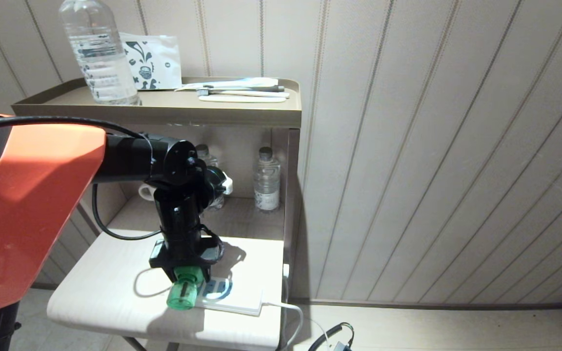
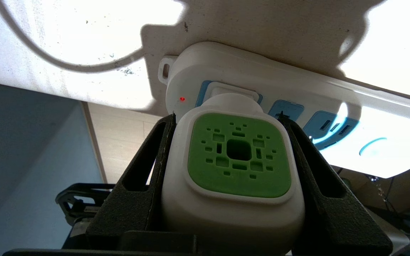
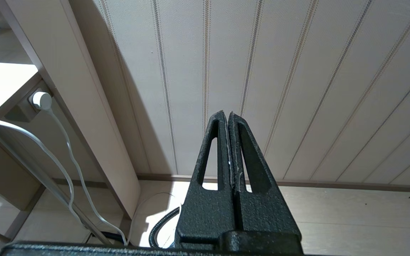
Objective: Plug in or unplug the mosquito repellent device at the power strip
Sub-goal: Insert the plug into the socket
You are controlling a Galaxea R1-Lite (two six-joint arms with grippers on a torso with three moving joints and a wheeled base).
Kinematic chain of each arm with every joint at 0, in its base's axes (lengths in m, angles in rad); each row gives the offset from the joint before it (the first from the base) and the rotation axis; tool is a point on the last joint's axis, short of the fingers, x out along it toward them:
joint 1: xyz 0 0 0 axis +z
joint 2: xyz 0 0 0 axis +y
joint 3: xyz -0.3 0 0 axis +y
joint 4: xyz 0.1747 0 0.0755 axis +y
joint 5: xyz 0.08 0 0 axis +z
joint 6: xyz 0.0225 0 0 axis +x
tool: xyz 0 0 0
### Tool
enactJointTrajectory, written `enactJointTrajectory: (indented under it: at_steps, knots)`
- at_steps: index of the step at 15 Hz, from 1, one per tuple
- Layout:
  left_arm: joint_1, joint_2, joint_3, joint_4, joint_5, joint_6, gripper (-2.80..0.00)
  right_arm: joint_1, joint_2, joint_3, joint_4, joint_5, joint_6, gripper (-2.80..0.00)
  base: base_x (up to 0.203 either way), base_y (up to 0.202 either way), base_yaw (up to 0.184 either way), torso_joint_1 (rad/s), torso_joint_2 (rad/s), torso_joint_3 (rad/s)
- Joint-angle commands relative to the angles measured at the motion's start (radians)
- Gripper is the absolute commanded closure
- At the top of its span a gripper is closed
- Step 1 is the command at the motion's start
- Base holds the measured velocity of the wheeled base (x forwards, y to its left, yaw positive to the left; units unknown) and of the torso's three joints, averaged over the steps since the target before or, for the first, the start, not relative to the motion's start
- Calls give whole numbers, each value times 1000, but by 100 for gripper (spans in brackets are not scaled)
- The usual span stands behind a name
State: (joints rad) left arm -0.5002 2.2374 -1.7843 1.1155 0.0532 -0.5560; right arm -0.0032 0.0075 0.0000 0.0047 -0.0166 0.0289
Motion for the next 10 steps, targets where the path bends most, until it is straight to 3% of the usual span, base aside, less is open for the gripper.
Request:
enactJointTrajectory:
  at_steps: [1, 9, 10]
  knots:
    - [0, 0, 2, 3, -2, -4, 0, 0, 0, 0, 0, 0, 0, 0, 0, 0, 0, 0, 0, 0]
    - [-3, -71, 23, -22, 0, -4, 0, 0, 0, 0, 0, 0, 0, 0, 0, 0, 0, 0, 0, 0]
    - [-3, -71, 23, -22, 0, -4, -184, 1, 0, 0, 0, 0, 0, 0, 0, 0, 0, 0, 0, 0]
